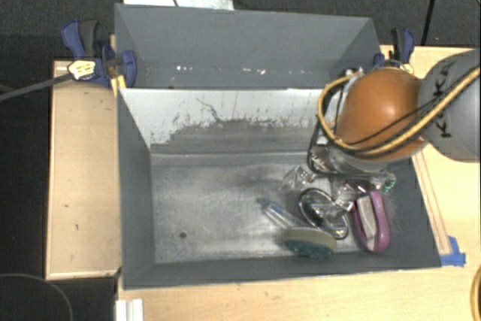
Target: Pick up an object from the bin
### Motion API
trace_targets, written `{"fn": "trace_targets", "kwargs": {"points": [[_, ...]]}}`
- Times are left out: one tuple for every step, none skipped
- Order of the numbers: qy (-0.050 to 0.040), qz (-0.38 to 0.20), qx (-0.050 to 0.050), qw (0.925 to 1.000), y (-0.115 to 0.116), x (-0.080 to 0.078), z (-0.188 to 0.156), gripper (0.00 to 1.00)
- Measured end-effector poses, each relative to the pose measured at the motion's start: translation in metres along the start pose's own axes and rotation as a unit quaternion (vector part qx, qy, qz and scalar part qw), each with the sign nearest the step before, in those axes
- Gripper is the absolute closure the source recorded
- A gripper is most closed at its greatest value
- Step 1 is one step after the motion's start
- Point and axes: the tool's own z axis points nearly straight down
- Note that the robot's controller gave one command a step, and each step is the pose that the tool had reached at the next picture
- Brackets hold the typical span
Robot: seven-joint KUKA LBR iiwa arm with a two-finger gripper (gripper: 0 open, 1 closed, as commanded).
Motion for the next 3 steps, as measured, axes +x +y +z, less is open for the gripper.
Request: {"fn": "trace_targets", "kwargs": {"points": [[0.0053, -0.150, 0.002, 0.9887, -0.021, -0.015, 0.029, 0.00], [-0.0013, -0.179, 0.005, 0.9839, -0.047, 0.043, 0.006, 0.00], [-0.0059, -0.169, 0.003, 0.9856, -0.045, 0.050, 0.031, 0.00]]}}
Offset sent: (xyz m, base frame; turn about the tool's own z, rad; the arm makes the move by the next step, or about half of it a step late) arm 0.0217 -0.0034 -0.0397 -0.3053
